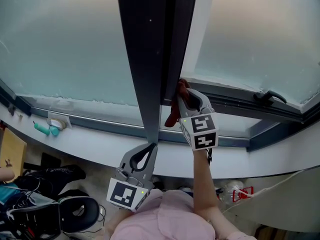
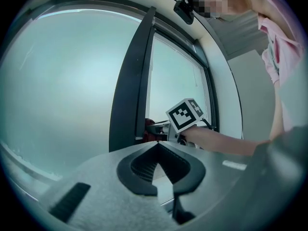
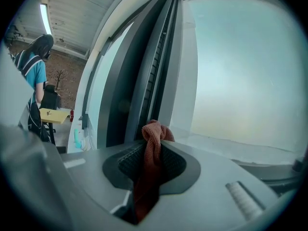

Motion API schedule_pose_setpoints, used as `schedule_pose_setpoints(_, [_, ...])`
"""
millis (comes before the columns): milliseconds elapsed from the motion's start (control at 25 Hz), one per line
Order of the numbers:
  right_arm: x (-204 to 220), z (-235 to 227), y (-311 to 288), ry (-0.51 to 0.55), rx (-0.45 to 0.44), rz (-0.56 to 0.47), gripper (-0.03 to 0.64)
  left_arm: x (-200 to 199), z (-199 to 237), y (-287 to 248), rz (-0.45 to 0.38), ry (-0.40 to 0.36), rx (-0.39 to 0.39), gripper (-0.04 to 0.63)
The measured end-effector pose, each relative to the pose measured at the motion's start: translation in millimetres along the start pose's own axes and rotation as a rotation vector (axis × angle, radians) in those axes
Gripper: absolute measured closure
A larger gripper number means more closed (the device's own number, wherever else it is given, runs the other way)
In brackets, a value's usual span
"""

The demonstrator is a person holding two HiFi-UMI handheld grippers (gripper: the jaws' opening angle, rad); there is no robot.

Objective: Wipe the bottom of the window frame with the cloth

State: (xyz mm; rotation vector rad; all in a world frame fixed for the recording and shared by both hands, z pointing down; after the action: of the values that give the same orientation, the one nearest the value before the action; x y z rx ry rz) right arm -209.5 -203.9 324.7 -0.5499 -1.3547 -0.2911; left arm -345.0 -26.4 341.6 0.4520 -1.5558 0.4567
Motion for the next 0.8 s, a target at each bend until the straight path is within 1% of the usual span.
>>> schedule_pose_setpoints(120, [-1, -1, 0, 0.011, 0.0, 0.008, 0.541, 6, 0, 5, 0.045, -0.005, -0.005, 0.598])
schedule_pose_setpoints(240, [-1, -1, -1, 0.025, 0.006, 0.015, 0.541, 6, 5, 7, 0.025, 0.005, -0.028, 0.598])
schedule_pose_setpoints(360, [-1, -2, 0, 0.016, 0.005, 0.017, 0.541, 7, 10, 11, 0.05, 0.001, -0.039, 0.598])
schedule_pose_setpoints(440, [-1, -2, 1, 0.011, 0.002, 0.015, 0.541, 6, 11, 11, 0.033, 0.005, -0.043, 0.597])
schedule_pose_setpoints(600, [0, -5, 3, 0.008, 0.008, 0.018, 0.541, 9, 12, 9, 0.051, 0.001, -0.028, 0.598])
schedule_pose_setpoints(800, [2, -12, 8, 0.002, 0.028, 0.022, 0.541, 8, 12, 3, 0.035, 0.005, -0.008, 0.597])
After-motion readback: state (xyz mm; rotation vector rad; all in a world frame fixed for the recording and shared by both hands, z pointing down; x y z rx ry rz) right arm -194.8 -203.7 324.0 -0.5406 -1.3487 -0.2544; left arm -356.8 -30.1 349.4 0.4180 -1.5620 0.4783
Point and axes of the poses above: the fingertips, and each gripper's own axes: y backward along the fingers, z to its left, x out of its underside, the point moved 7 cm from there along y, backward along the fingers, and after that the axes turned 5 degrees about -y, right-handed, at the moved point
